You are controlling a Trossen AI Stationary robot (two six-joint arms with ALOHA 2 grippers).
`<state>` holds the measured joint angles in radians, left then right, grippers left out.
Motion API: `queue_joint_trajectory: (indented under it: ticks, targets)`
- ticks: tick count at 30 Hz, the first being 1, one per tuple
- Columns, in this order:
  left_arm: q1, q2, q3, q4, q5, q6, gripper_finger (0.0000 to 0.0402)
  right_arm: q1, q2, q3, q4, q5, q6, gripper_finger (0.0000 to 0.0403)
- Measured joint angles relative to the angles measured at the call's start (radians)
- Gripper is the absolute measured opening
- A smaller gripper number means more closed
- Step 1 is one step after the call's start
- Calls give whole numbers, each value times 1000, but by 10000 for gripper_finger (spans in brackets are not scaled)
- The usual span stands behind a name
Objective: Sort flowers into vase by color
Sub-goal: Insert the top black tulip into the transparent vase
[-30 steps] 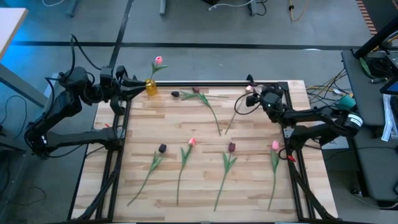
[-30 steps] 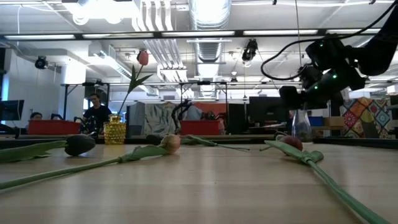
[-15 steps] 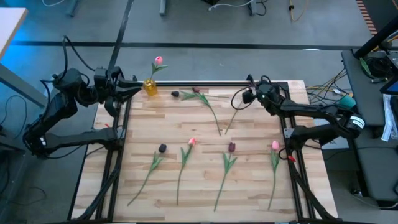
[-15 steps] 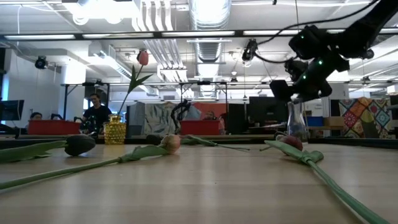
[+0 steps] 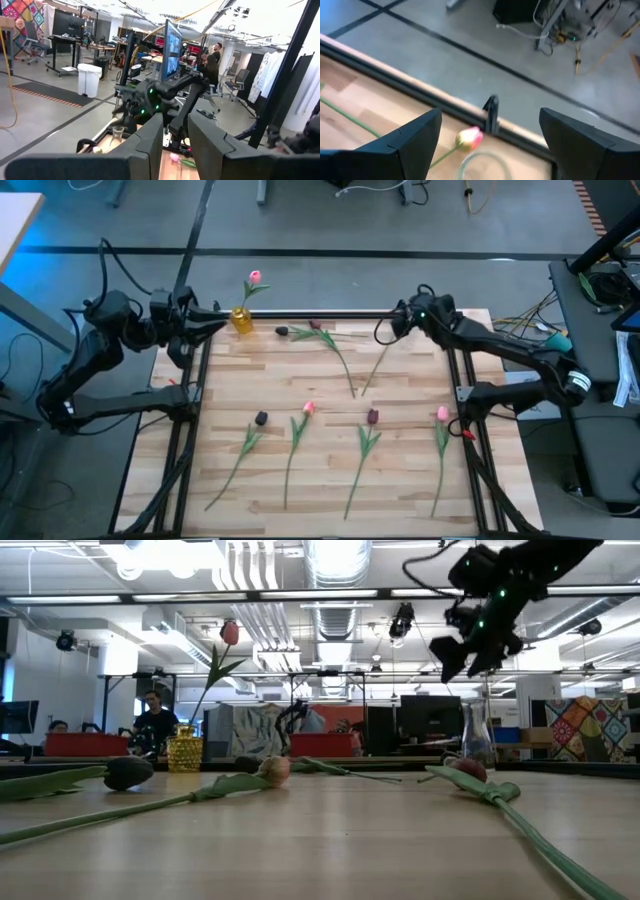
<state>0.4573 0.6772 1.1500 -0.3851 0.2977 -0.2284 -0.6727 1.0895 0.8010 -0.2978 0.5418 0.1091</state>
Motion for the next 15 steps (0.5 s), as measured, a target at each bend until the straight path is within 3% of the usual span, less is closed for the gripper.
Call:
queue_joint_trajectory:
  ticks: [8, 15]
  targets:
    - [0, 28, 0, 0, 0, 9, 77, 22, -57, 213, -118, -40, -163, 329]
    - [0, 45, -2, -22, 1, 7, 77, 82, 84, 488, -116, -361, -144, 309]
